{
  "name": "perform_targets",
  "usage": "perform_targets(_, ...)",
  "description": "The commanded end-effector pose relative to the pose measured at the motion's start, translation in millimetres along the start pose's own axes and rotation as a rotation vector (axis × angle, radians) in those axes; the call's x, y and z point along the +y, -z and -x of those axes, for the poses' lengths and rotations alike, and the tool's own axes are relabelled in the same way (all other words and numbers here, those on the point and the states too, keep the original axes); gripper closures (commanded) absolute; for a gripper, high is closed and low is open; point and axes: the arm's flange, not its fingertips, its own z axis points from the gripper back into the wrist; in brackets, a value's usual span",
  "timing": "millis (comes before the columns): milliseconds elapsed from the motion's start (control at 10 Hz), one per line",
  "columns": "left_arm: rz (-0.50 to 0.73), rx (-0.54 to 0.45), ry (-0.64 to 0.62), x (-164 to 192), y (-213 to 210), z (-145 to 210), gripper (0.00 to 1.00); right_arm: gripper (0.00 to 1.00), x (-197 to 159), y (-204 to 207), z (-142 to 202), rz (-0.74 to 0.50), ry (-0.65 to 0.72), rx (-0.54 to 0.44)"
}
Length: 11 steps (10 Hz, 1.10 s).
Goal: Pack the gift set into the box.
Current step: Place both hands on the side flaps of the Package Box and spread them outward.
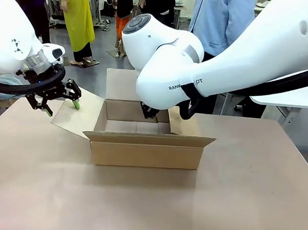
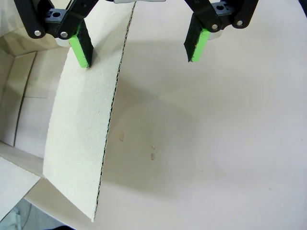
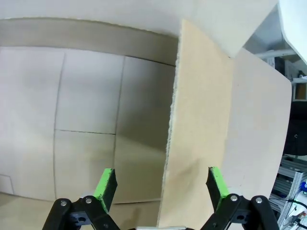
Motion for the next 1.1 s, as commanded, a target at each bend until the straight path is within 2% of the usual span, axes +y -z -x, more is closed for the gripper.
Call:
perform_targets(0, -0.017, 0.000, -0.011, 0, -2, 0, 0.00, 0.00, -5, 2, -3, 0.065, 0.059, -0.038)
perform_targets(200, -0.017, 0.000, -0.011, 0, -2, 0, 0.00, 0.00, -19, -7, -2, 0.115, 0.087, -0.091)
perform_targets(400, -0.017, 0.000, -0.011, 0, -2, 0, 0.00, 0.00, -42, -21, 2, 0.149, 0.125, -0.098)
perform_targets(700, -0.017, 0.000, -0.011, 0, -2, 0, 0.00, 0.00, -86, -32, 11, 0.077, 0.149, -0.075)
perform_targets(1000, -0.017, 0.000, -0.011, 0, -2, 0, 0.00, 0.00, -119, -21, 21, 0.057, 0.208, -0.046)
